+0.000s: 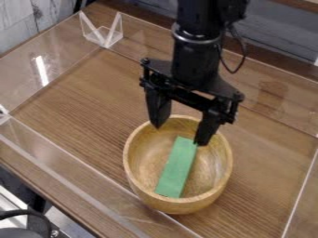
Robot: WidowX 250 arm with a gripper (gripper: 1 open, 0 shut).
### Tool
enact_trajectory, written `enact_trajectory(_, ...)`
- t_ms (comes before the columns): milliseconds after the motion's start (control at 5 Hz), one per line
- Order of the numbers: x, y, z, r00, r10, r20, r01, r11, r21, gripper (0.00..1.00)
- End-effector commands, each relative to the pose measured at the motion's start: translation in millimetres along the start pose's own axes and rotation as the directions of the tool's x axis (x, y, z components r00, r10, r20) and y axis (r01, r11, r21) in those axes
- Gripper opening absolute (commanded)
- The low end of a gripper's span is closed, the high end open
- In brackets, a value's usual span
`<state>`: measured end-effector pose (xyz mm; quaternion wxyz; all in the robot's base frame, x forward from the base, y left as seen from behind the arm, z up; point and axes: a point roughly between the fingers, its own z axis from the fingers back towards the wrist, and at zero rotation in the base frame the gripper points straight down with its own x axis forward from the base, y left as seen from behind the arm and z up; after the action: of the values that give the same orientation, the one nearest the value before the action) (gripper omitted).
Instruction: Remove the green block from inside the brown bowl and put it on the table
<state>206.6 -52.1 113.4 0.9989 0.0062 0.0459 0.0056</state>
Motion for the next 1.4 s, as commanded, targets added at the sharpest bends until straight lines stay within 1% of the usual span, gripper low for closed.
enact_trajectory(0,-3.0,-4.5,7.1,0.998,-0.007,0.057,0.008,1.000,-0.008,1.00)
enact_trajectory(400,-10.2,-10.7,-1.6,0.998,-0.006,0.064,0.007,1.000,-0.009,1.00)
enact_trajectory(1200,-13.3,-14.8,-25.9,0.998,-0.011,0.063,0.012,1.000,-0.014,1.00)
